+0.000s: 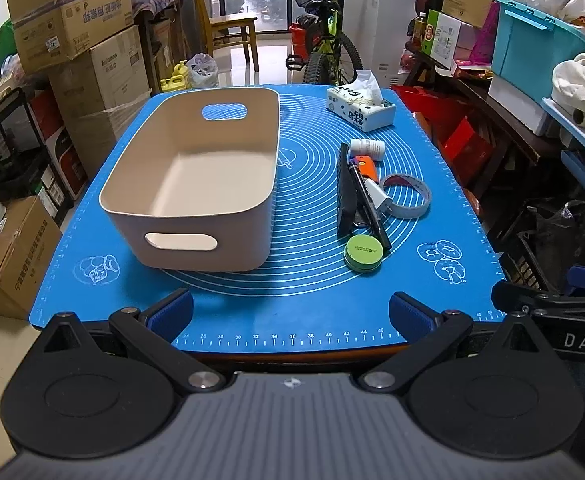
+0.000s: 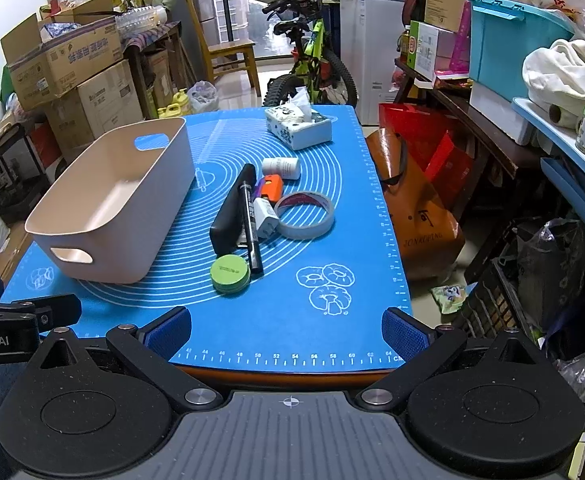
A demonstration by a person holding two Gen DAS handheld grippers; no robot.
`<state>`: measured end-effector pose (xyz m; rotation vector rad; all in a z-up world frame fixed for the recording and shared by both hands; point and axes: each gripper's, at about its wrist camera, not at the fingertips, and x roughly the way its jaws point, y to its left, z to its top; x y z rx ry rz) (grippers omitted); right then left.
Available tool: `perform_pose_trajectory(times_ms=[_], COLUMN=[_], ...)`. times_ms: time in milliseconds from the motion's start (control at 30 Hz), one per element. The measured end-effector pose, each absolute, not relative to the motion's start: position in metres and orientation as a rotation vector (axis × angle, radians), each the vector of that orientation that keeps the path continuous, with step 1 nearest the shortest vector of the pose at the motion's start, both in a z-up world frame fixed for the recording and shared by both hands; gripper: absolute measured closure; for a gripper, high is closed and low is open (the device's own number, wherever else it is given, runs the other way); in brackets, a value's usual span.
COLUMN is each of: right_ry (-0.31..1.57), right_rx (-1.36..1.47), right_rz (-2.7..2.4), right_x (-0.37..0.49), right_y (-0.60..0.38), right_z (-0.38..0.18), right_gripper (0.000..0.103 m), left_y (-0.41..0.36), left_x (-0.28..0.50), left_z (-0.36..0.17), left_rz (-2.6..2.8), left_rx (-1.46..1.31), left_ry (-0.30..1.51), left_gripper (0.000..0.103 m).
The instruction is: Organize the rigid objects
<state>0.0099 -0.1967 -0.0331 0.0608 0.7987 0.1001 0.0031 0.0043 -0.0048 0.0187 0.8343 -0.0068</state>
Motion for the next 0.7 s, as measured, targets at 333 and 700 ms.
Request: perform_pose_trajectory(times_ms=[333,700], right_ry=[0.801,0.801], right_rx=[0.06,0.06], right_rz=[0.099,0.098], right_x=[0.0098,0.0102], right_y=[-0.1966,-0.1965], right_z=[-0.0322,-0.0318], right_gripper=[0.003,0.003], left_y=[0.0061,0.009], left_x=[0.0033,0.0036], left_z=[-0.0058,-0.0062], left_rz=[-0.006,-0.002], left_rx=[0.014,0.02], left_ry=[0.836,0.832], left_gripper=[0.0,0.0])
